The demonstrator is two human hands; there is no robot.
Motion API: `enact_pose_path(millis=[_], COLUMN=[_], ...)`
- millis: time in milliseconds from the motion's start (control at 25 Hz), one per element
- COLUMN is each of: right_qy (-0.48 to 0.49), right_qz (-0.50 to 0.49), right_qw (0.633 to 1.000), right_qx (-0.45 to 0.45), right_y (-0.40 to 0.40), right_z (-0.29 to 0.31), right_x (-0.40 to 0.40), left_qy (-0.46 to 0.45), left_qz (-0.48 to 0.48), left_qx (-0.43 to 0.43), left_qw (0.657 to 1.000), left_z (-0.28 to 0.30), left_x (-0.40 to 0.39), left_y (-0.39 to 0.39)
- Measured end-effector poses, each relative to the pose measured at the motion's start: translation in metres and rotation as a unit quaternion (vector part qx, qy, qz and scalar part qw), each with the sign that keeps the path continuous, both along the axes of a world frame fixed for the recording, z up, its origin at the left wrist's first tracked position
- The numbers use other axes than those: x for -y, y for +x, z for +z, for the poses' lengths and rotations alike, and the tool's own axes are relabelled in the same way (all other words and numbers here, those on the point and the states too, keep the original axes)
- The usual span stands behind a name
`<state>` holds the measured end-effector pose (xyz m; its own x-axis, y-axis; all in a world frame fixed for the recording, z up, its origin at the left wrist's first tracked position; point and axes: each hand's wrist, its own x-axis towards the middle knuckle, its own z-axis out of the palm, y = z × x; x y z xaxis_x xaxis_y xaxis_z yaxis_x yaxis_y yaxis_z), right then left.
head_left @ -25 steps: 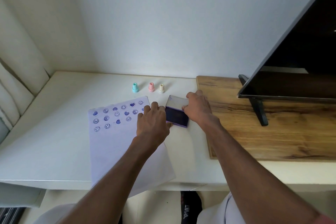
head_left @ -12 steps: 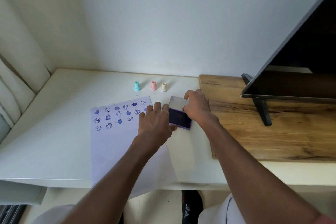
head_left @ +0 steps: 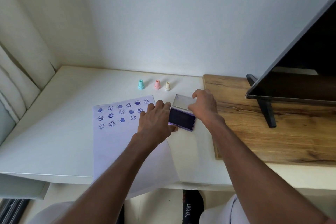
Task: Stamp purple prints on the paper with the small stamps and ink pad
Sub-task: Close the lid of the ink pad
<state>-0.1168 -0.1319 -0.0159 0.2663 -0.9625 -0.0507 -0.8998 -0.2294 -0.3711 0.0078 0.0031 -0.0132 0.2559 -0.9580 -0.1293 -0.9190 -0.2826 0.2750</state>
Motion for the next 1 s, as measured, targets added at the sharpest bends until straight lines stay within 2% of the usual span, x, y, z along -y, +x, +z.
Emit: enact_pose_path(millis=[240,440,520,600,640,680,760,800,880,1000], right_qy=[0.023,0.008,0.019,0.013,0.000,-0.016,-0.057,-0.077,-0.099,-0.076], right_qz=[0.041,0.038,0.011,-0.010,-0.006,0.007,0.062,0.098,0.157,0.195], right_qw=[0.998,0.999,1.000,0.996,0.993,0.990,0.981,0.976,0.967,0.963], right_qx=[-0.036,-0.035,0.019,0.088,0.116,0.139,0.172,0.178,0.177,0.171], right_y=[-0.004,-0.001,-0.003,-0.005,-0.006,-0.006,-0.008,-0.008,-0.011,-0.014], right_z=[0.006,0.002,0.009,0.021,0.027,0.033,0.041,0.043,0.040,0.041], right_x=[0.005,0.001,0.001,0.001,-0.001,-0.003,-0.012,-0.017,-0.025,-0.031], left_qy=[0.003,-0.004,-0.012,-0.052,-0.076,-0.097,-0.115,-0.110,-0.087,-0.067], left_qz=[-0.004,-0.007,0.006,0.065,0.112,0.162,0.245,0.273,0.308,0.350], left_qx=[0.003,0.008,-0.029,-0.136,-0.214,-0.308,-0.490,-0.547,-0.602,-0.659], left_qw=[1.000,1.000,0.999,0.987,0.967,0.933,0.829,0.784,0.732,0.662], left_z=[0.000,0.001,0.003,0.010,0.015,0.021,0.034,0.038,0.040,0.037], left_x=[0.000,0.001,0.003,0.004,0.005,0.007,0.009,0.010,0.011,0.011], left_y=[0.001,0.001,0.003,0.008,0.011,0.014,0.019,0.022,0.025,0.024])
